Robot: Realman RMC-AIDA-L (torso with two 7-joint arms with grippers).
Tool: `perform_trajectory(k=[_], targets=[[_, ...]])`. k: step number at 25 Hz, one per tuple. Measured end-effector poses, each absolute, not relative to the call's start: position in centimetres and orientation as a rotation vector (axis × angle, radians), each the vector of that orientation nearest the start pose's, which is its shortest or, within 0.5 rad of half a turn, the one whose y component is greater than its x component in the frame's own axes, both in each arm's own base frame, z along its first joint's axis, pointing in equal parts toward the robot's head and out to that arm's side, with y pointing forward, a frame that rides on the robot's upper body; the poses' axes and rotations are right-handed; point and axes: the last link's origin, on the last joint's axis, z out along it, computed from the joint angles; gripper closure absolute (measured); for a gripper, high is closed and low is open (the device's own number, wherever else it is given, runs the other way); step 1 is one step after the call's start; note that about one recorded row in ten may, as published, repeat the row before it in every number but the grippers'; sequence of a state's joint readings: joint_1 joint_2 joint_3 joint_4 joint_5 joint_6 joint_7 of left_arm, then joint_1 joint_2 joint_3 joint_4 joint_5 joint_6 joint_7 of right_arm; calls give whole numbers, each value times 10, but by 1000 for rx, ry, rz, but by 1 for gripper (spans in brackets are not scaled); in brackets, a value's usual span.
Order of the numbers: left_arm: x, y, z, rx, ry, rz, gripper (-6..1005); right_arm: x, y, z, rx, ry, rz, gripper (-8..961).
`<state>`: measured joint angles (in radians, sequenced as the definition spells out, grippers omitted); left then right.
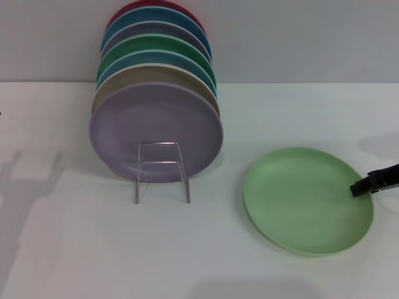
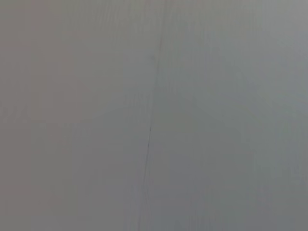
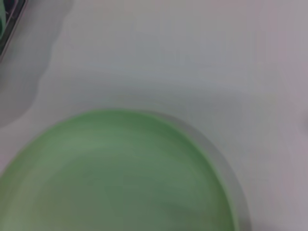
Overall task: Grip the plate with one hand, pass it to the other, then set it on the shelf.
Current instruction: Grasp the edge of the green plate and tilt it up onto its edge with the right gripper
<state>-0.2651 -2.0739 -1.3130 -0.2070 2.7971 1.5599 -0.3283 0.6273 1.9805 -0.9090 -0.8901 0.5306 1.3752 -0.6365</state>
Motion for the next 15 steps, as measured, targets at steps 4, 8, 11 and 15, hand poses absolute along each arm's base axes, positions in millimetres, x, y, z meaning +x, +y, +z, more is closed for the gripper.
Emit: perform_trajectory(k=[4,8,11,15], targets=[[-322,276,33,-1439,-369,-1040,130,298,377,50,-2209,1513,-218,632],[-322,275,32,-1439,-370,-1038,130,298,377,49,-2210,1512,-219,633],[-322,275,33,-1438,-370,-1038,130,299,377,49,-2209,1512,-227,660],[-322,275,33,-1437,-371,-1038,130,299,377,49,-2209,1508,-233,770]])
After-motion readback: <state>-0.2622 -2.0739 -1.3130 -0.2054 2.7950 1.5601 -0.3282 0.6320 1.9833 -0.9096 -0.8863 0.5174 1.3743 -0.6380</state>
